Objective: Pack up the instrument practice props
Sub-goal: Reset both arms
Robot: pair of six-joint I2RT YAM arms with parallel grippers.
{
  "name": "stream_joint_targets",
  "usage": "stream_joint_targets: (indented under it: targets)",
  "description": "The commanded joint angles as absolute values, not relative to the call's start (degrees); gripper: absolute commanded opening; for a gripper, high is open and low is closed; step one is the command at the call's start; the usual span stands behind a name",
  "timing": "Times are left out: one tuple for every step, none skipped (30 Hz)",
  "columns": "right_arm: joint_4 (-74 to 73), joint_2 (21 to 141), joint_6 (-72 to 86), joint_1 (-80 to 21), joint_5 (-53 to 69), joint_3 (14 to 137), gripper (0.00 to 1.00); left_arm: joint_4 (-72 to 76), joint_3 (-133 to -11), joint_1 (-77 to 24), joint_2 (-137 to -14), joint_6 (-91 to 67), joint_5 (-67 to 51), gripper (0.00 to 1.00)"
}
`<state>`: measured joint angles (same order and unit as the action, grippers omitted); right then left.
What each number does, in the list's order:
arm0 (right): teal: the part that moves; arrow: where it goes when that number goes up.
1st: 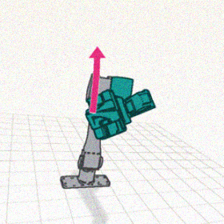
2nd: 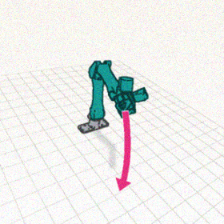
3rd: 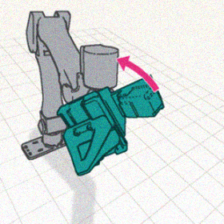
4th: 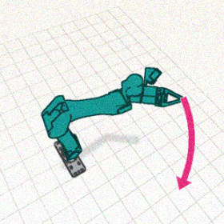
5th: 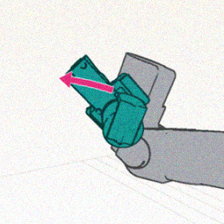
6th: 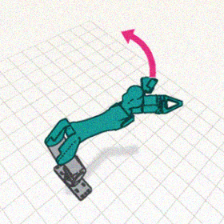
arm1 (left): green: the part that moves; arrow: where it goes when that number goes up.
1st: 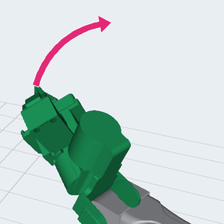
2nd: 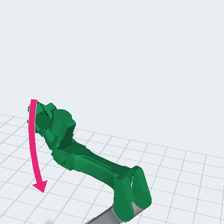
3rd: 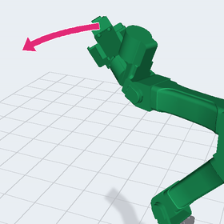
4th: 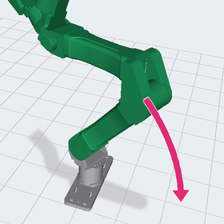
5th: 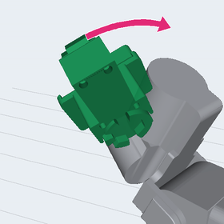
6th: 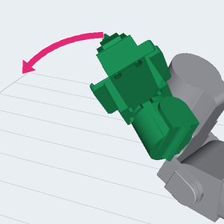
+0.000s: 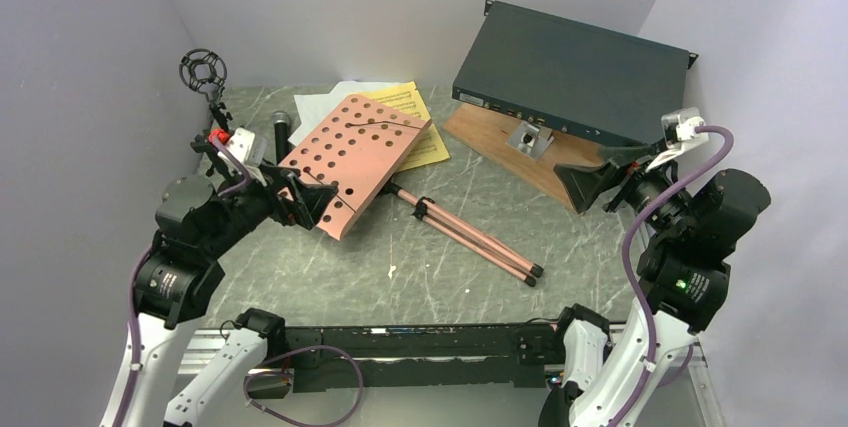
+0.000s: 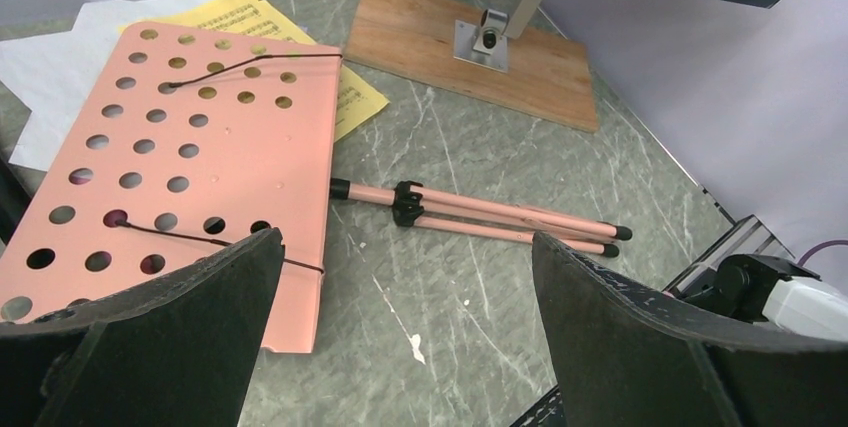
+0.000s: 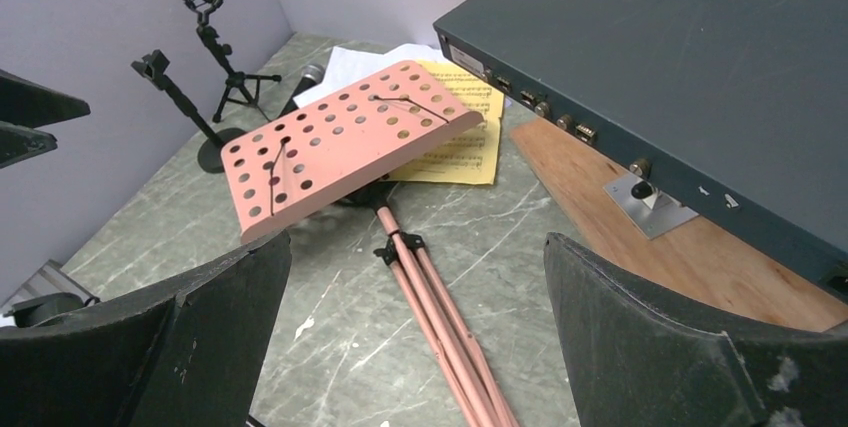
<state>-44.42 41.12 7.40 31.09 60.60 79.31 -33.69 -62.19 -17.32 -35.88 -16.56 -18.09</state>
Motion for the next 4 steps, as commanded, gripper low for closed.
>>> stream_joint_targets:
  targets:
    - [-41.60, 40.87, 8.11, 31.54, 60.66, 78.34, 1.00, -32.35, -61.72, -17.14, -35.48, -15.12, -18.72, 0.99]
    - [-41.48, 40.87, 8.31, 31.55, 60.40, 77.98, 1.00, -32.30, -61.63, -17.14, -35.40, -15.12, -18.79, 0.99]
    - [-41.74, 40.79, 8.19, 31.60, 59.61, 77.89, 1.00, -32.21, -61.48, -17.14, -35.36, -15.16, -18.85, 0.99]
    - [-41.85, 40.71, 8.12, 31.59, 59.21, 77.95, 1.00, -32.05, -61.44, -17.14, -35.35, -15.20, -18.89, 0.99]
